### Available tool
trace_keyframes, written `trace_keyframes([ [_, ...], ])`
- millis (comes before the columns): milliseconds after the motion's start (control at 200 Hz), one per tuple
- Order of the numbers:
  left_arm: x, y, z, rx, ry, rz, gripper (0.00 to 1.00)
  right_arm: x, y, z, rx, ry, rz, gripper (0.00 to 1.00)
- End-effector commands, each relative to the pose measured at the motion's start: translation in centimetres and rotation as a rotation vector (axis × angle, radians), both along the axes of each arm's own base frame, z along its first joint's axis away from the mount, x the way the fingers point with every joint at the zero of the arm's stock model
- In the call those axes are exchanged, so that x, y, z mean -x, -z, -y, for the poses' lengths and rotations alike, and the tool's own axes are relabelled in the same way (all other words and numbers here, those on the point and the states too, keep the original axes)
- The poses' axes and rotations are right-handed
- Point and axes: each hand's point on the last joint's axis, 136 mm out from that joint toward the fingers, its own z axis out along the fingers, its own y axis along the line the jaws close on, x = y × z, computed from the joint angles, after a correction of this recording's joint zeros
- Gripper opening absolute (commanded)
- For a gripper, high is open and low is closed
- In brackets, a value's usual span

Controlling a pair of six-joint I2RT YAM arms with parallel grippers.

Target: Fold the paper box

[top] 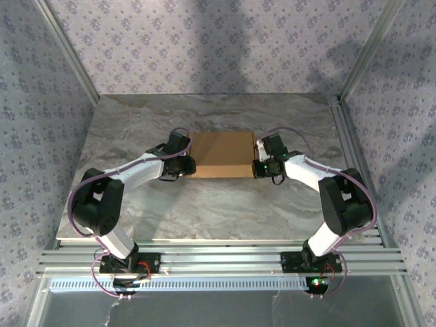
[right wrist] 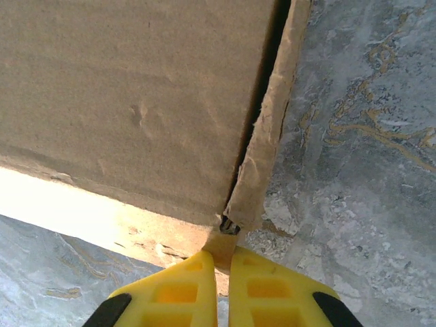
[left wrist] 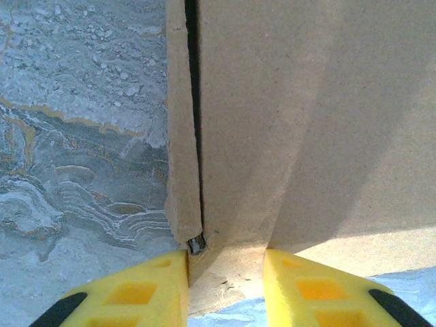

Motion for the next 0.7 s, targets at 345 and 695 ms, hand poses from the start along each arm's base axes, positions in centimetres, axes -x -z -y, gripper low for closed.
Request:
trace_keyframes([
  [345, -0.5, 0.6, -0.1, -0.022, 0.026, 0.009, 0.21, 0.2, 1.2, 0.2, 0.056, -0.006, -0.019, 0.07],
  [695, 0.5, -2.7, -0.1, 0.033, -0.004, 0.044, 0.28, -0.1, 1.0, 0.4, 0.059, 0.005, 0.0, 0.06],
])
